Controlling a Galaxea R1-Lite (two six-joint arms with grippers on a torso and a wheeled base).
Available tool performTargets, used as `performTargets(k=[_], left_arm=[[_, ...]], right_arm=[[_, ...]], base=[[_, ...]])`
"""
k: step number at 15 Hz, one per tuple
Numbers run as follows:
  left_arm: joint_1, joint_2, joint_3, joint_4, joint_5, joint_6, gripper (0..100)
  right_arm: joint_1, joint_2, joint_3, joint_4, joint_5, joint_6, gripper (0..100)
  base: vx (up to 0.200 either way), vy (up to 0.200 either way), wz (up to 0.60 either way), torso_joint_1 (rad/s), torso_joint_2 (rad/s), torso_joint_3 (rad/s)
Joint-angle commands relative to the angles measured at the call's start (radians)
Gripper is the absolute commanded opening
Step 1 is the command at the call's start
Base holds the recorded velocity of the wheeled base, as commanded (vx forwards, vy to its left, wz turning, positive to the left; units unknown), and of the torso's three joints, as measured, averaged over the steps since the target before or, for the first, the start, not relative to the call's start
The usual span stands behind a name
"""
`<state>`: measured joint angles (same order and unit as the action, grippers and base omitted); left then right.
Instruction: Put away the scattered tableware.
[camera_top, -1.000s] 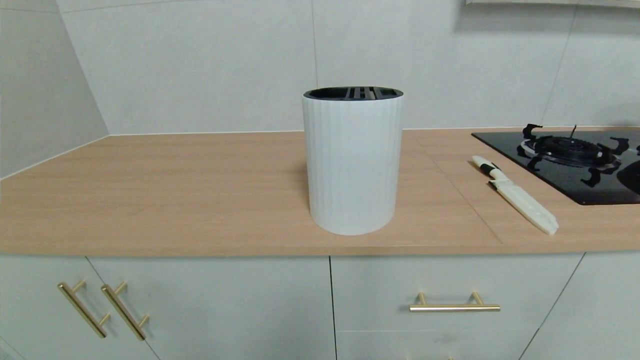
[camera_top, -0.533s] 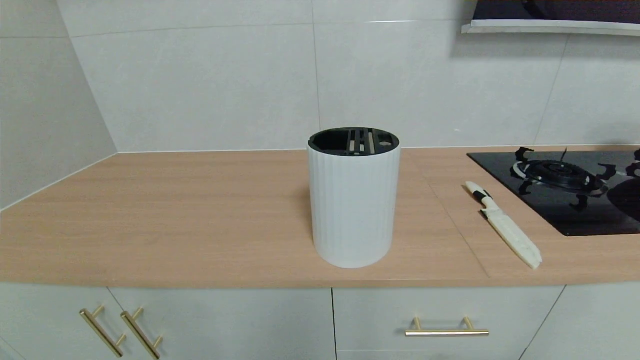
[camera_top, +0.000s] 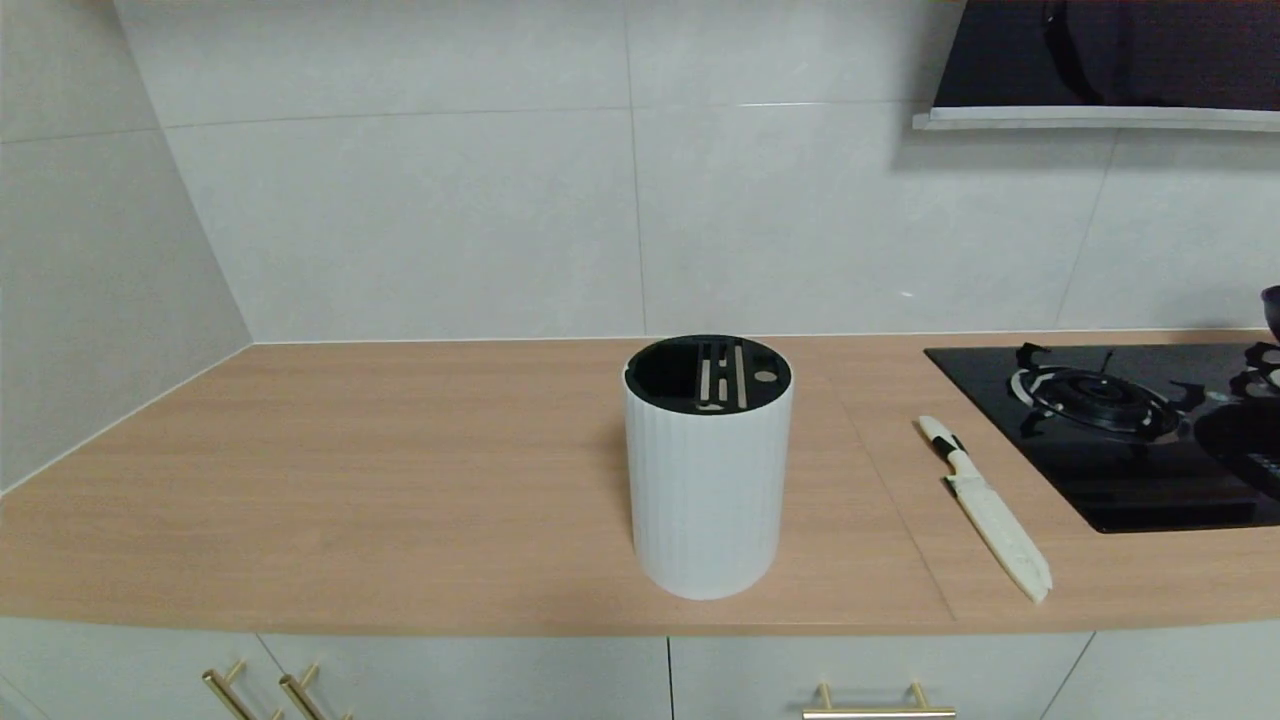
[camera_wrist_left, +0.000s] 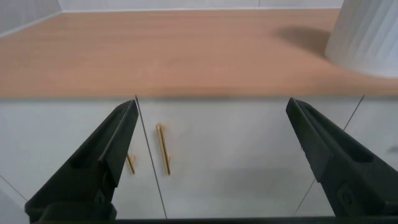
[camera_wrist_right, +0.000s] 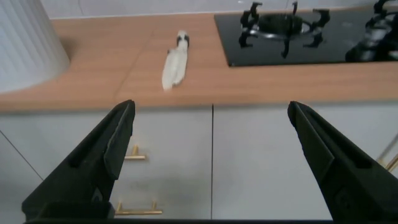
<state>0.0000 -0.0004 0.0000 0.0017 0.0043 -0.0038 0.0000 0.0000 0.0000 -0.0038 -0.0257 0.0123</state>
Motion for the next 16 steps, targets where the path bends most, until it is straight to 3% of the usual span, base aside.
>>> performTargets(k=[1,11,16], left_arm=[[0.000,0.000,0.000,0.000,0.000,-0.001,100],[0.000,0.000,0.000,0.000,0.000,-0.001,100],[0.000,0.000,0.000,0.000,0.000,-0.001,100]], right_arm=[[0.002,0.002,0.000,-0.001,0.000,0.000,100],[0.002,0.002,0.000,-0.001,0.000,0.000,100],[0.000,0.002,0.000,-0.001,0.000,0.000,100]], base=[[0.000,0.000,0.00,0.237,-0.53,-0.295],[0.000,0.000,0.00,0.260,-0.56,-0.304],[0.000,0.000,0.00,0.111,-0.23,-0.126]])
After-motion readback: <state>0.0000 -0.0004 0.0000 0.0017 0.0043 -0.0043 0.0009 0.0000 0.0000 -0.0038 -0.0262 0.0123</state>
